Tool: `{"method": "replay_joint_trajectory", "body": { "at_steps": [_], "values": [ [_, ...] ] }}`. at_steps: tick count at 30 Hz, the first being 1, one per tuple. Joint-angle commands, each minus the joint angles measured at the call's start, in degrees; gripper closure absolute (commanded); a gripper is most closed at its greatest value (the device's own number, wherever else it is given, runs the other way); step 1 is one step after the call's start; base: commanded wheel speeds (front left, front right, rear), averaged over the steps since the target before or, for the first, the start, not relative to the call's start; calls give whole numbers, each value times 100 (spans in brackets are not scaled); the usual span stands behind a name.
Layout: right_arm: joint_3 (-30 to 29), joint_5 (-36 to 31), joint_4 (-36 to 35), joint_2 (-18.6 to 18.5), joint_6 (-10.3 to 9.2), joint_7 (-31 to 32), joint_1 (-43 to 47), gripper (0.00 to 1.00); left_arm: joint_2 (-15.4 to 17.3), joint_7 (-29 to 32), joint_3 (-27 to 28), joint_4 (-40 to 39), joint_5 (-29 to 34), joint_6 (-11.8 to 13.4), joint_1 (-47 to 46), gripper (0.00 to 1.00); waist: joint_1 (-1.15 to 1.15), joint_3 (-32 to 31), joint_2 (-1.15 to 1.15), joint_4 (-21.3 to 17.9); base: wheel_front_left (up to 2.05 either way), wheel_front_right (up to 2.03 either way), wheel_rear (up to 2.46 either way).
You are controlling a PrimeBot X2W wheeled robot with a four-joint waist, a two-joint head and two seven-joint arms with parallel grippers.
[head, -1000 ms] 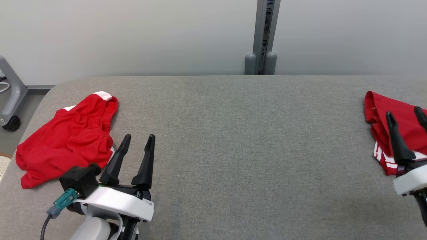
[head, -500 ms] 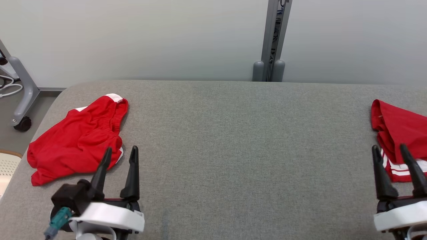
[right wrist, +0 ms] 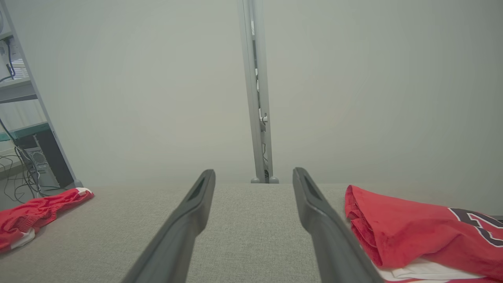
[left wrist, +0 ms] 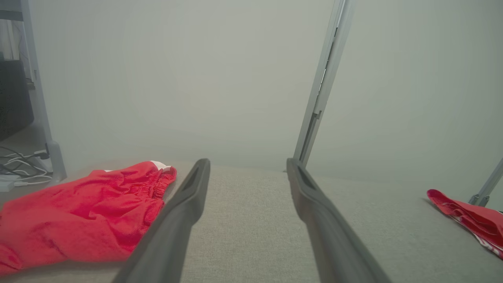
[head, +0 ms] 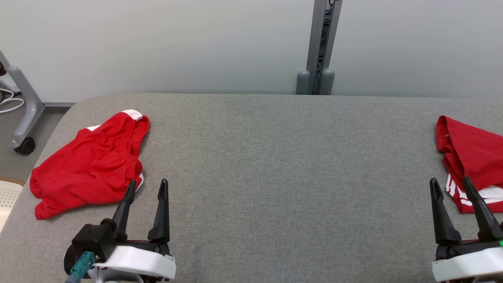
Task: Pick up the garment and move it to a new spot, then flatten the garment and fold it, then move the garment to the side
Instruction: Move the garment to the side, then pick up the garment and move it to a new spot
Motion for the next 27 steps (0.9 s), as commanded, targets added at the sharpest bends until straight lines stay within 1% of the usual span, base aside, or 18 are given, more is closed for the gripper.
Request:
{"method": "replay_joint_trajectory", "body": {
  "at_steps": [1, 9, 16, 23, 27],
  "values": [
    [-5, 38, -26, -41, 0, 32, 60, 0, -33, -23, 67, 23, 64, -55, 61, 0, 0, -1, 0, -8, 0, 0, 0],
    [39, 3, -96, -51, 0, 89, 68, 0, -195, -23, 279, 132, 212, -294, 20, 0, 0, 3, 0, -19, 0, 0, 0],
    [60, 28, -91, -60, 0, 114, 47, 0, -276, -23, 383, 282, 331, -401, -32, 0, 0, -2, 0, 13, 0, 0, 0],
    [232, 280, -104, -112, 0, 80, 2, 0, -324, -23, 470, 331, 414, -477, -62, 0, 0, -44, 0, 186, 0, 0, 0],
    [331, 312, -93, -180, 0, 66, -2, 0, -329, -23, 547, 367, 475, -498, -66, 0, 0, -64, 0, 336, 0, 0, 0]
  ]
}}
